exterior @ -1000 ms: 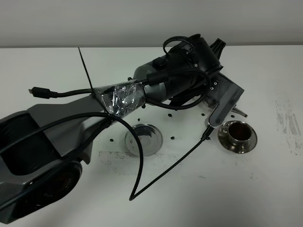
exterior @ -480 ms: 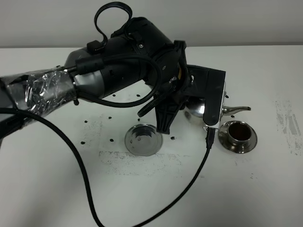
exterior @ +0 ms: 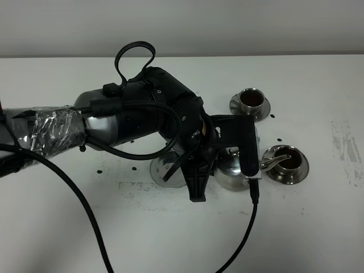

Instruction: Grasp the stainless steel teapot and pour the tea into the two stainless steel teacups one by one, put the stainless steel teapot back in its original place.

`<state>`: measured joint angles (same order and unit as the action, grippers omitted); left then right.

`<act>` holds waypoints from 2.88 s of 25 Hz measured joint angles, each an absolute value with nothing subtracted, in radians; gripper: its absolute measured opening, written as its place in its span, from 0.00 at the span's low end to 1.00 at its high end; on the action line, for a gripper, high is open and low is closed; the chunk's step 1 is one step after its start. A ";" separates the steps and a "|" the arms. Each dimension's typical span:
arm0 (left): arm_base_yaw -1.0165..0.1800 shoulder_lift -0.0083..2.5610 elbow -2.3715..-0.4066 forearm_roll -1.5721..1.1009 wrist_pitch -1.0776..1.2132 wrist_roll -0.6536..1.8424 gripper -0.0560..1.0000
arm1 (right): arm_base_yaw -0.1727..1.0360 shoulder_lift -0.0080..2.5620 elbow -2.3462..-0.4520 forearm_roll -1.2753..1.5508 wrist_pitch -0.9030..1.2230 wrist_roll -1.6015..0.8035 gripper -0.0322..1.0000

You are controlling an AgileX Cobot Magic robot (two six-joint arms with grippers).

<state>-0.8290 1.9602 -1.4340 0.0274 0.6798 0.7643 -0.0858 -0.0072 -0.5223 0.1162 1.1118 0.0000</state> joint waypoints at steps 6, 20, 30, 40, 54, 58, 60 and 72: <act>-0.829 2.021 -1.433 0.026 0.666 0.696 0.23 | -0.086 -0.007 -0.522 0.116 1.112 0.000 0.46; -0.817 2.000 -1.433 0.048 0.647 0.592 0.23 | -0.086 -0.007 -0.522 0.116 1.112 0.000 0.46; -0.669 1.919 -1.425 0.159 0.803 0.297 0.23 | -0.086 -0.007 -0.522 0.116 1.112 0.000 0.46; -0.643 1.907 -1.269 0.101 0.692 0.271 0.23 | -0.086 -0.007 -0.522 0.116 1.112 0.000 0.46; -0.626 1.922 -1.243 0.077 0.635 0.268 0.23 | -0.086 -0.007 -0.522 0.116 1.112 0.000 0.46; -0.625 1.930 -1.240 0.072 0.627 0.268 0.23 | -0.086 -0.007 -0.522 0.116 1.112 0.000 0.46; -0.625 1.933 -1.234 0.071 0.621 0.268 0.23 | -0.086 -0.007 -0.522 0.116 1.112 0.000 0.46; -0.623 1.949 -1.228 0.066 0.616 0.268 0.23 | -0.086 -0.007 -0.522 0.116 1.112 0.000 0.46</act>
<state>-0.6234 1.9490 -1.2280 0.0660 0.6163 0.2683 -0.0858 -0.0072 -0.5223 0.1162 1.1118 0.0000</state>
